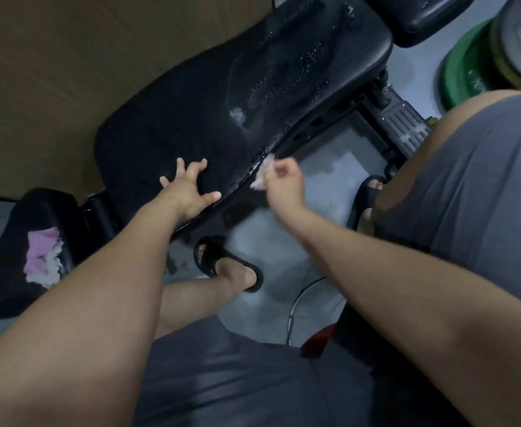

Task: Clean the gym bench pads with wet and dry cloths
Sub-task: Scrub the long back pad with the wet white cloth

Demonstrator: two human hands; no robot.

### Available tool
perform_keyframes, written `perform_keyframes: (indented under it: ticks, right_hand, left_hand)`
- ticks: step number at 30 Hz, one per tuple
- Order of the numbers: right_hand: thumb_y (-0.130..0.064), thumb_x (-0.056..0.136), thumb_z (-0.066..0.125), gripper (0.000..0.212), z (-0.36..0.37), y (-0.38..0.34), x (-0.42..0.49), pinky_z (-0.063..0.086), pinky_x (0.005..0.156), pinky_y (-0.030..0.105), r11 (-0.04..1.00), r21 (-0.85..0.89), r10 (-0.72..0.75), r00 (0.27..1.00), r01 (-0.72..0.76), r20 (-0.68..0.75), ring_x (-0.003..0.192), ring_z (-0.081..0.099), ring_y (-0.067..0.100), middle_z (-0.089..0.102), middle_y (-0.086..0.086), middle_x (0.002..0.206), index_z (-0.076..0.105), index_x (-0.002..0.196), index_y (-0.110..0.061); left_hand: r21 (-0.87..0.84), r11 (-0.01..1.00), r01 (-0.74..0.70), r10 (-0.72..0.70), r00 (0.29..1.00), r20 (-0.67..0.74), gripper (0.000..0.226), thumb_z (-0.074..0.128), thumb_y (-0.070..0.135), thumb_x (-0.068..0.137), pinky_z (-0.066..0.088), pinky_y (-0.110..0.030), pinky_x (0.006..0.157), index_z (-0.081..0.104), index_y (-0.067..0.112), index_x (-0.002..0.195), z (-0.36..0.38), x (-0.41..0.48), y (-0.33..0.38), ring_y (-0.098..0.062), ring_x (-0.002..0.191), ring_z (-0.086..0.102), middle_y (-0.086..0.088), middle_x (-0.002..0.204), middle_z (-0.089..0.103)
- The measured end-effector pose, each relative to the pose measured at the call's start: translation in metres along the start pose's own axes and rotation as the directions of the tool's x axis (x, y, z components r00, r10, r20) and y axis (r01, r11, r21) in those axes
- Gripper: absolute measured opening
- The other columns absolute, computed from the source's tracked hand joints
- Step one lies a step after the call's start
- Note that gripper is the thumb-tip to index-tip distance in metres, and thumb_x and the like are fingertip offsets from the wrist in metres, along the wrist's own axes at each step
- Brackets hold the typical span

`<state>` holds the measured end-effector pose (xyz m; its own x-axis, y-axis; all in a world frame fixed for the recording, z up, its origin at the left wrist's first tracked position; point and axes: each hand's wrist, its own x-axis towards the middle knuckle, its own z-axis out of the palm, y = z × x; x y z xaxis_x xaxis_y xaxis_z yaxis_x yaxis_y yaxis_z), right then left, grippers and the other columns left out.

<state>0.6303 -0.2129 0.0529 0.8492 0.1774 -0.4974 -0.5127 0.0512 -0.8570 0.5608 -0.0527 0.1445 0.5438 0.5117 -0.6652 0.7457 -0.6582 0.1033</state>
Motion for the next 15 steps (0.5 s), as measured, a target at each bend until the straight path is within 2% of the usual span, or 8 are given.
perform_keyframes:
  ticks: [2, 3, 5, 7, 9, 10, 12, 15]
  right_hand:
    - [-0.009, 0.096, 0.063, 0.024, 0.01, 0.024, -0.024, 0.056, 0.068, 0.038, 0.991, -0.112, 0.092, 0.99, -0.08, 0.109, 0.062, 0.064, 0.021, 0.069, 0.011, 0.072, 0.051, 0.078, -0.02]
    - [-0.008, 0.093, 0.064, 0.025, 0.011, 0.027, -0.027, 0.055, 0.067, 0.035, 0.982, -0.156, 0.124, 0.985, -0.105, 0.119, 0.064, 0.064, 0.021, 0.067, 0.006, 0.069, 0.051, 0.076, -0.021]
    - [-0.006, 0.094, 0.064, 0.024, 0.007, 0.014, -0.012, 0.052, 0.058, 0.028, 0.99, -0.096, 0.104, 0.994, -0.1, 0.035, 0.058, 0.066, 0.023, 0.063, 0.005, 0.062, 0.051, 0.077, -0.017]
    - [-0.014, 0.098, 0.065, 0.017, -0.003, -0.01, 0.016, 0.054, 0.051, 0.026, 0.998, 0.032, 0.058, 0.99, -0.054, -0.128, 0.05, 0.065, 0.015, 0.063, 0.008, 0.06, 0.054, 0.086, -0.008]
    - [-0.034, 0.091, 0.067, 0.023, -0.008, -0.021, 0.036, 0.061, 0.066, 0.04, 0.999, -0.032, 0.018, 0.978, -0.026, -0.206, 0.062, 0.071, 0.02, 0.068, 0.007, 0.068, 0.055, 0.085, -0.015]
    - [-0.042, 0.087, 0.064, 0.023, -0.008, -0.019, 0.034, 0.06, 0.072, 0.046, 0.996, -0.079, 0.03, 0.976, -0.048, -0.215, 0.067, 0.071, 0.025, 0.07, 0.005, 0.07, 0.054, 0.082, -0.022]
    - [-0.038, 0.093, 0.063, 0.024, 0.004, 0.001, 0.012, 0.058, 0.068, 0.04, 0.99, -0.103, 0.081, 0.989, -0.094, -0.122, 0.062, 0.069, 0.024, 0.07, 0.005, 0.064, 0.051, 0.08, -0.022]
    - [-0.007, 0.092, 0.062, 0.025, 0.021, 0.022, -0.036, 0.051, 0.066, 0.035, 0.971, -0.111, 0.223, 0.97, -0.212, 0.101, 0.06, 0.057, 0.019, 0.058, 0.001, 0.066, 0.046, 0.079, -0.021]
  left_hand:
    - [-0.007, 1.0, 0.011, -0.011, 1.0, -0.001, 0.083, 0.066, 0.042, 0.097, 0.011, -0.057, 0.123, 0.011, 0.045, 0.159, 0.0, 0.002, 0.002, -0.048, 0.152, -0.012, 0.004, 0.169, -0.019]
    - [-0.01, 1.0, 0.015, -0.015, 1.0, -0.002, 0.083, 0.066, 0.041, 0.097, 0.011, -0.057, 0.123, 0.011, 0.045, 0.159, -0.001, 0.002, 0.003, -0.048, 0.152, -0.013, 0.004, 0.169, -0.019]
    - [-0.021, 1.0, 0.023, -0.023, 1.0, -0.01, 0.082, 0.066, 0.039, 0.097, 0.01, -0.057, 0.123, 0.011, 0.044, 0.159, 0.0, 0.003, 0.004, -0.047, 0.152, -0.014, 0.004, 0.169, -0.02]
    - [-0.038, 0.999, 0.034, -0.035, 0.999, -0.013, 0.081, 0.066, 0.036, 0.098, 0.01, -0.058, 0.123, 0.012, 0.044, 0.159, 0.002, 0.002, 0.006, -0.045, 0.152, -0.016, 0.005, 0.168, -0.021]
    - [-0.054, 0.998, 0.037, -0.037, 0.999, -0.016, 0.081, 0.066, 0.034, 0.098, 0.009, -0.058, 0.123, 0.012, 0.043, 0.159, 0.003, 0.001, 0.007, -0.044, 0.152, -0.018, 0.006, 0.168, -0.022]
    - [-0.062, 0.997, 0.039, -0.04, 0.999, -0.014, 0.081, 0.066, 0.033, 0.098, 0.009, -0.058, 0.123, 0.012, 0.043, 0.159, 0.003, 0.0, 0.008, -0.044, 0.151, -0.019, 0.006, 0.168, -0.022]
    - [-0.073, 0.997, 0.04, -0.041, 0.999, -0.013, 0.081, 0.066, 0.032, 0.098, 0.009, -0.057, 0.123, 0.013, 0.043, 0.159, 0.001, -0.001, 0.009, -0.045, 0.151, -0.019, 0.006, 0.168, -0.023]
    - [-0.084, 0.996, 0.039, -0.04, 0.999, -0.017, 0.082, 0.067, 0.032, 0.098, 0.01, -0.057, 0.123, 0.014, 0.043, 0.158, 0.002, -0.001, 0.009, -0.044, 0.151, -0.02, 0.006, 0.168, -0.022]
